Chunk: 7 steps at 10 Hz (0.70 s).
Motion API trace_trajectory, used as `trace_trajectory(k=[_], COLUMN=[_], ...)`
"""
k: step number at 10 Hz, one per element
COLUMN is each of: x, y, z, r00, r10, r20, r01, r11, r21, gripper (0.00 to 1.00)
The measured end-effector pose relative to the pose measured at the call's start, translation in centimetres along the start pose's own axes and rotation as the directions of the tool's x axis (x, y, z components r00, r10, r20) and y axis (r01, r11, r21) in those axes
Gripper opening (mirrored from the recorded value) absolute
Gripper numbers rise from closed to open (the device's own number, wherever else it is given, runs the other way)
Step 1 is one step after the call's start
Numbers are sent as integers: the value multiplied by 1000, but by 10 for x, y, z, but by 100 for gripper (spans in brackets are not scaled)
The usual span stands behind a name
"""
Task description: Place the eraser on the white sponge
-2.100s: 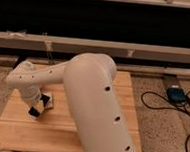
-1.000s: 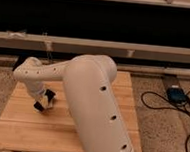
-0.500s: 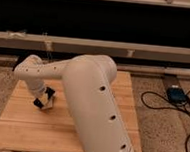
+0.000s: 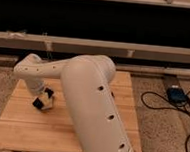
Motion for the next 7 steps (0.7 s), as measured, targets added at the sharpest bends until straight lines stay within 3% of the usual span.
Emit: trace_trajectory(k=[3, 7], x=[17, 16], y=[10, 9], z=[-24, -25], r00=[999, 999], r10=[36, 38], r20=[-4, -3], r01=[-36, -38], r11=[999, 998], r21=[37, 41], gripper=[66, 66])
